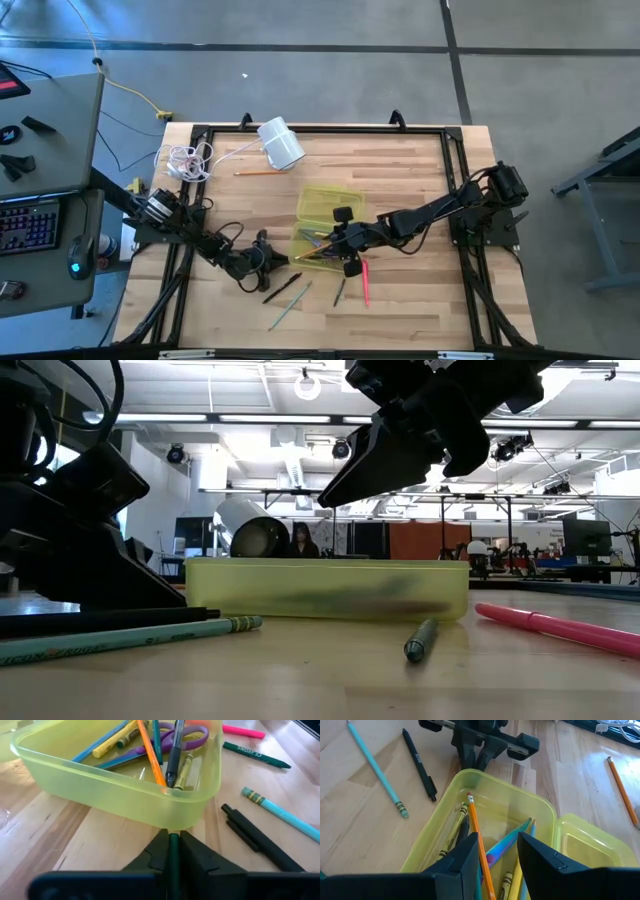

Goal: Pick & place school supplies into a supply box
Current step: Put the left dark green crayon into the supply box

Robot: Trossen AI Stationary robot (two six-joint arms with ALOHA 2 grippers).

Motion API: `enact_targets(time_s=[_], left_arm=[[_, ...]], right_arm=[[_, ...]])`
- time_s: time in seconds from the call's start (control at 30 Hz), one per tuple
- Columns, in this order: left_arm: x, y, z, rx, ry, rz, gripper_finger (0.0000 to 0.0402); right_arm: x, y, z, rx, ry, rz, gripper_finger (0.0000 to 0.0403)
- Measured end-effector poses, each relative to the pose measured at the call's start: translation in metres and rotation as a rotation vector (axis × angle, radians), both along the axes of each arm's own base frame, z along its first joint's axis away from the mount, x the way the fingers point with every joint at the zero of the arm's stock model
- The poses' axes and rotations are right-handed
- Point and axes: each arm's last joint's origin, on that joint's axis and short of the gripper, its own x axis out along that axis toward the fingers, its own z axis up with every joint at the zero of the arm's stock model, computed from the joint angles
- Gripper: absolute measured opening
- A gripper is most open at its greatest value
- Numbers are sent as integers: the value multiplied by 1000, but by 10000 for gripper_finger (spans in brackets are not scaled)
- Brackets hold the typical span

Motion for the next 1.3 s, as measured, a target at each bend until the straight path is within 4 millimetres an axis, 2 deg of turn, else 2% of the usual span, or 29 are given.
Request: enact_targets(time_s=[0.1, 0.33, 0.5, 0.7, 1.07, 1.2, 1.3], left_arm=[[0, 0, 0, -4, -3, 1, 42], [0, 0, 0, -46, -11, 36, 44], [0, 0, 6, 2, -27, 11, 62], [1, -2, 20, -18, -28, -70, 41], [5, -10, 51, -255, -98, -153, 60], [19, -19, 72, -259, -193, -182, 41], [37, -21, 87, -167, -266, -168, 41]], right_arm=[[0, 0, 0, 0, 0, 0, 122], [0, 0, 0, 1, 0, 0, 122], [0, 0, 0, 0, 0, 0, 122], [0, 0, 0, 0, 0, 0, 122], [0, 0, 0, 1, -1, 0, 122], [0, 0, 0, -1, -3, 1, 122], [0, 0, 1, 1, -7, 1, 122]])
